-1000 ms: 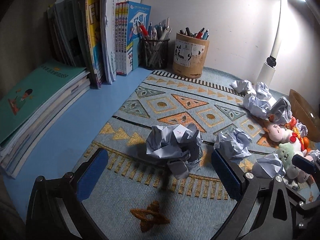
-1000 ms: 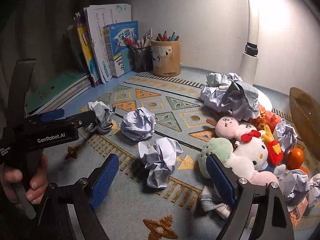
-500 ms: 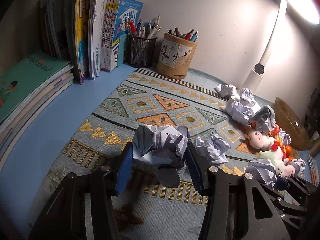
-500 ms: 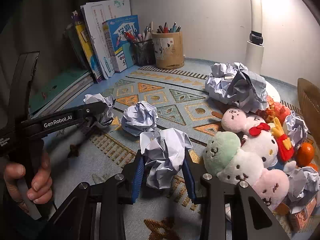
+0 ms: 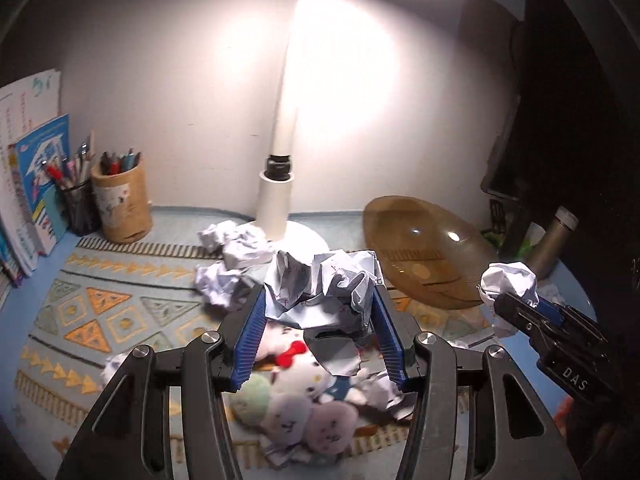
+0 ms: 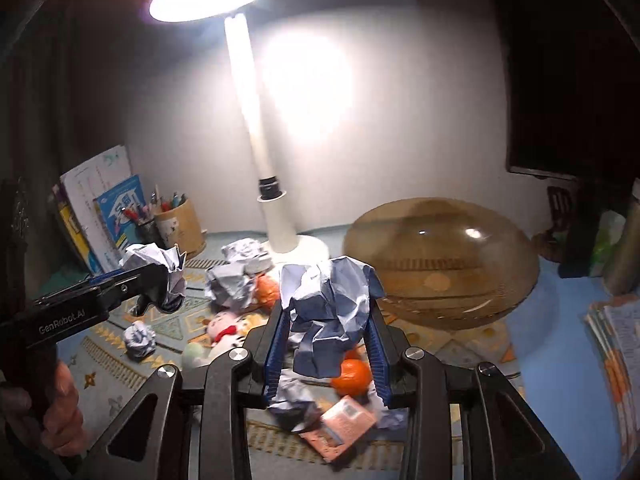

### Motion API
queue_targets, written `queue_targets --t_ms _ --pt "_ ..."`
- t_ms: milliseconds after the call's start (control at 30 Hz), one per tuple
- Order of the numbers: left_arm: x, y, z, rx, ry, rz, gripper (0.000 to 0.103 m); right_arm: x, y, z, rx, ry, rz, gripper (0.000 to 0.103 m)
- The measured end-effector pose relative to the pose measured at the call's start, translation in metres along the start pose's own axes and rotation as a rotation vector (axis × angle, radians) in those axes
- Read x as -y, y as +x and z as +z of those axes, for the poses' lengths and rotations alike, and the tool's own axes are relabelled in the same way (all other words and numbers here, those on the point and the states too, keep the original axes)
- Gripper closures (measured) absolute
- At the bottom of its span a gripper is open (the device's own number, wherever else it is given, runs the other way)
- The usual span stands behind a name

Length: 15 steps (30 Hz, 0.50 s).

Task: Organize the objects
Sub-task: 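Carry both paper balls over the amber glass bowl and open both tools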

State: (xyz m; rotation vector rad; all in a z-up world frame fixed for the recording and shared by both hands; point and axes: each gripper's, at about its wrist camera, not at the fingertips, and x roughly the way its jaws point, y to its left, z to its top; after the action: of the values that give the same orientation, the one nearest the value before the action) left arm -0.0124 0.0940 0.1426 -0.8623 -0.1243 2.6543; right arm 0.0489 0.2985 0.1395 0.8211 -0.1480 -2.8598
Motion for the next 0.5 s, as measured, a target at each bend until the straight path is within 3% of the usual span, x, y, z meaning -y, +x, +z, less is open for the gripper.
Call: queue_targets --t_ms 100,167,333,433,467,500 --pt "0.045 0.044 0.016 -0.046 0.038 -0.063 0.054 0.056 0.015 0.020 -0.016 0.103 -0.081 0.067" --pt "0.067 0.075 0.019 -0.103 0.068 -0.063 0.054 0.082 0.029 0.027 -0.040 0.131 -0.083 0.067" --pt "0.093 0.121 0.020 -0.133 0.079 -0.092 0.053 0.109 0.056 0.031 -0.070 0.122 -0.103 0.067" --pt "0.104 0.132 0.019 -0.125 0.110 -0.065 0.035 0.116 0.067 0.033 -0.084 0.114 -0.120 0.064" --pt "0.105 0.136 0.020 -0.133 0.109 -0.055 0.021 0.119 0.070 0.033 -0.091 0.120 -0.121 0.057" --pt "0.103 0.137 0.020 -0.129 0.101 -0.047 0.015 0.123 0.073 0.033 -0.086 0.130 -0.120 0.052"
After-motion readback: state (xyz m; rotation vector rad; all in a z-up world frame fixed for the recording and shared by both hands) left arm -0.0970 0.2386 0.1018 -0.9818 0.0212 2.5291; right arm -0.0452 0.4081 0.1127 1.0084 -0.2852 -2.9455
